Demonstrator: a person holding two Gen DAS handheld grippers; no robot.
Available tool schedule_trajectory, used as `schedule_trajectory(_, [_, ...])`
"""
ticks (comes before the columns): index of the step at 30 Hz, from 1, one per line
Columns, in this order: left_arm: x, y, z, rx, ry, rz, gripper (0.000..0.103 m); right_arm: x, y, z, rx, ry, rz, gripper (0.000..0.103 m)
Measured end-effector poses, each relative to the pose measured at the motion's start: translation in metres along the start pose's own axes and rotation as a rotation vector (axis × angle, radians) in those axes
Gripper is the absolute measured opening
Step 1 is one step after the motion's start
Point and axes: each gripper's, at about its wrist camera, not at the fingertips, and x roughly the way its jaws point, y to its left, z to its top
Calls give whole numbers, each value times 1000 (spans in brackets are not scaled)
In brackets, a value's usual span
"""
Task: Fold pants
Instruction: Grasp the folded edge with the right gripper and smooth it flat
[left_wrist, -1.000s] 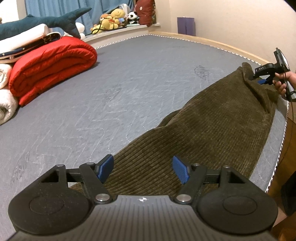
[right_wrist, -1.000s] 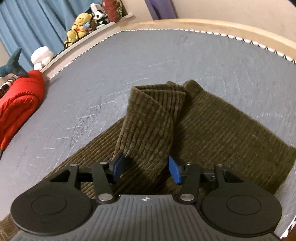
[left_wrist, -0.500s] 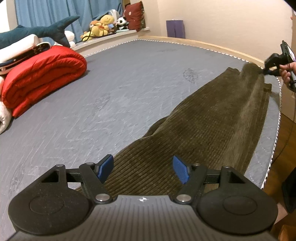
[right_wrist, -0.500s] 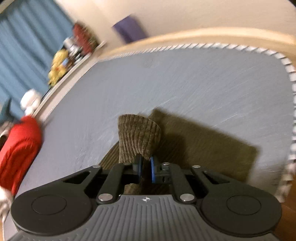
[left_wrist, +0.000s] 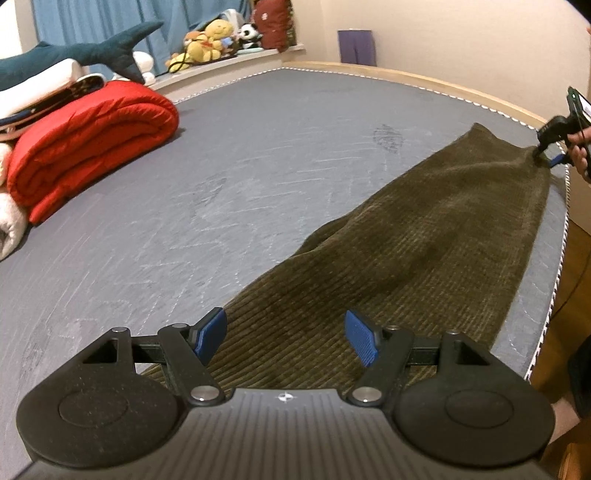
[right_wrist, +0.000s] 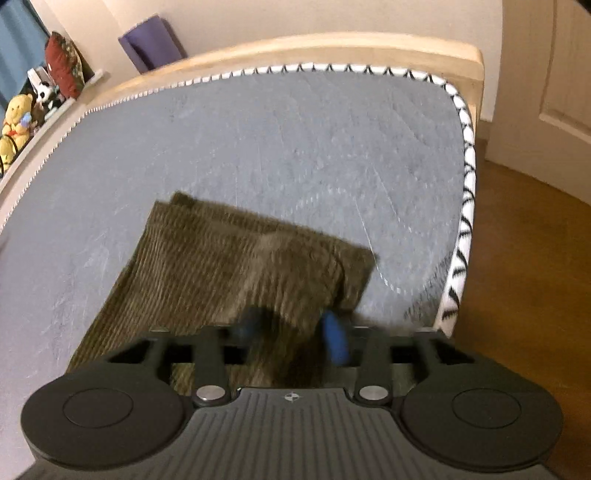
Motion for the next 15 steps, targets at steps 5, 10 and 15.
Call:
schedule_trajectory(5, [-2,1,1,-3,-6,1,76,4,-11,3,27,-7,-57,11])
schedule_trajectory(10, [-3,-2,3,5,-13,-5,76,-16,9,0,15,-101,-136,20])
schedule_trajectory(15, [-3,3,3,-10,-12,7,76,-46,61,-2,-61,-339,-96,32])
